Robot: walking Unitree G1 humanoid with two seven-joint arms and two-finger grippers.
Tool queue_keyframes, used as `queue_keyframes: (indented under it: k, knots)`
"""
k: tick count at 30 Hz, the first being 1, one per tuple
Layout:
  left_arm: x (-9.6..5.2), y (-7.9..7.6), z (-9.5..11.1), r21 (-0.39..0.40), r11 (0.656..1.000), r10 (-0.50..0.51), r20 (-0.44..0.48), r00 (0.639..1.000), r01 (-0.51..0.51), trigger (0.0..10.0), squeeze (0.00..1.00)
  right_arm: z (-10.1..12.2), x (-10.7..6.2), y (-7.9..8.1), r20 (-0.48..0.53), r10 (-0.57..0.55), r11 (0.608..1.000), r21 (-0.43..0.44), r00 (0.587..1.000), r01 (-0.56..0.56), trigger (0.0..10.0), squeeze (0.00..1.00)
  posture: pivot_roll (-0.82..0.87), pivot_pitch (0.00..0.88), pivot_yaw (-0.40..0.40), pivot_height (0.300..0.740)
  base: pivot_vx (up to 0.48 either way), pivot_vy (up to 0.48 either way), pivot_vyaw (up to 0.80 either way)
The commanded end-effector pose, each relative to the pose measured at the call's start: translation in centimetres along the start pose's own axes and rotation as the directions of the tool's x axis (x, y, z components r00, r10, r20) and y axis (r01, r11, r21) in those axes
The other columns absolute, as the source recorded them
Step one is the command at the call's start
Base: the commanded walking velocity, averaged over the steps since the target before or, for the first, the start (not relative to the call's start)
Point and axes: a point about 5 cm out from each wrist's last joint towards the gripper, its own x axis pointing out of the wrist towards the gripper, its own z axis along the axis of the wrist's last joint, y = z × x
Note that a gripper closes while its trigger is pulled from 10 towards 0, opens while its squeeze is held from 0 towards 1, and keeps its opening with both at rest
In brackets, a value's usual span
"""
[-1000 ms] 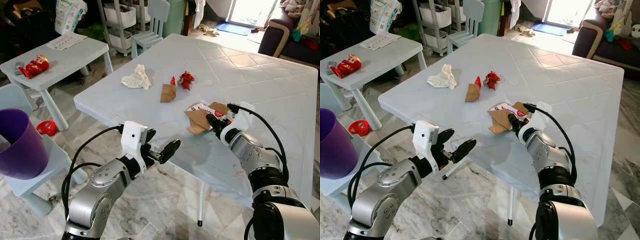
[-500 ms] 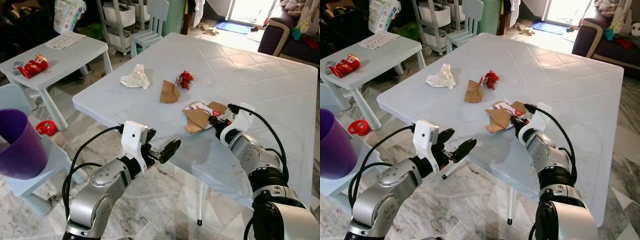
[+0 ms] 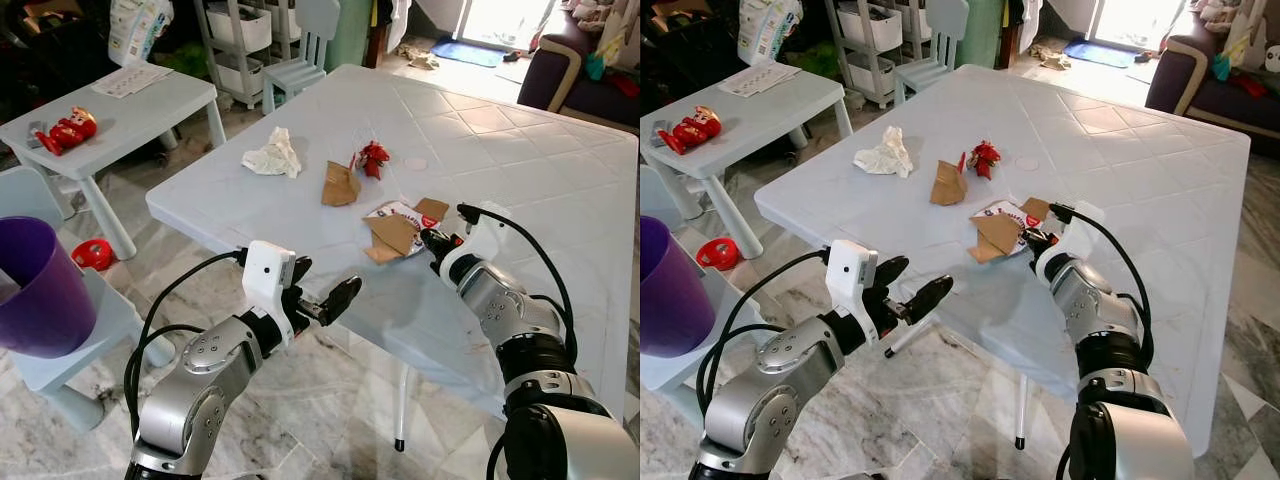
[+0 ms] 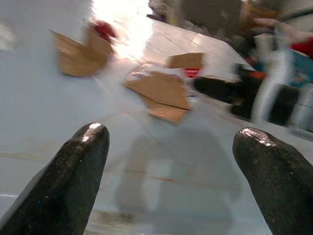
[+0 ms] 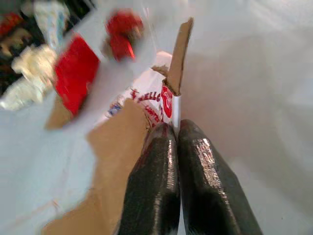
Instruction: Picking trash to rubbish bin
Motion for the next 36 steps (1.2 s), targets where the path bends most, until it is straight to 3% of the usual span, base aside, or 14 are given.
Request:
queue_keyframes:
  k: [1, 5, 11, 18, 26, 36]
  knots:
    - [0.1, 1.0, 0.8, 0.030, 0.997, 0.070, 0.041, 0.997, -0.071, 10.0, 0.00, 1.1, -0.3, 0.0, 0.063, 0.009, 1.000, -0.027, 0.998, -0.007, 0.0, 0.00, 0.03, 0.082, -0.026, 0.740, 0.000, 0.000, 0.00]
    - [0.1, 3.2, 2.1, 0.077, 0.968, 0.227, 0.131, 0.965, -0.238, 10.0, 0.00, 2.7, -1.3, 0.3, 0.171, 0.047, 0.991, -0.134, 0.984, -0.024, 0.0, 0.00, 0.02, 0.082, -0.023, 0.740, 0.000, 0.000, 0.00]
    - [0.2, 4.7, 2.7, 0.113, 0.941, 0.298, 0.167, 0.940, -0.318, 10.0, 0.00, 3.8, -2.9, 1.8, 0.266, 0.136, 0.965, -0.254, 0.954, -0.067, 0.0, 0.00, 0.01, 0.081, -0.017, 0.740, 0.000, 0.000, 0.00]
    - [1.8, 4.9, 3.0, 0.119, 0.945, 0.278, 0.204, 0.939, -0.306, 10.0, 0.00, 3.7, -4.7, 4.5, 0.325, 0.226, 0.918, -0.387, 0.918, -0.090, 0.0, 0.00, -0.01, 0.080, -0.002, 0.740, 0.000, 0.000, 0.00]
    - [3.2, 4.4, 4.0, 0.111, 0.943, 0.278, 0.251, 0.927, -0.313, 10.0, 0.00, 3.7, -5.7, 5.3, 0.401, 0.183, 0.888, -0.460, 0.898, 0.025, 0.0, 0.00, -0.01, 0.077, 0.005, 0.740, 0.064, 0.000, 0.00]
    - [3.6, 3.9, 3.3, 0.086, 0.952, 0.268, 0.228, 0.936, -0.294, 10.0, 0.00, 3.2, -5.8, 6.0, 0.402, 0.187, 0.889, -0.458, 0.896, 0.019, 0.0, 0.00, -0.01, 0.080, 0.008, 0.740, 0.343, 0.000, 0.00]
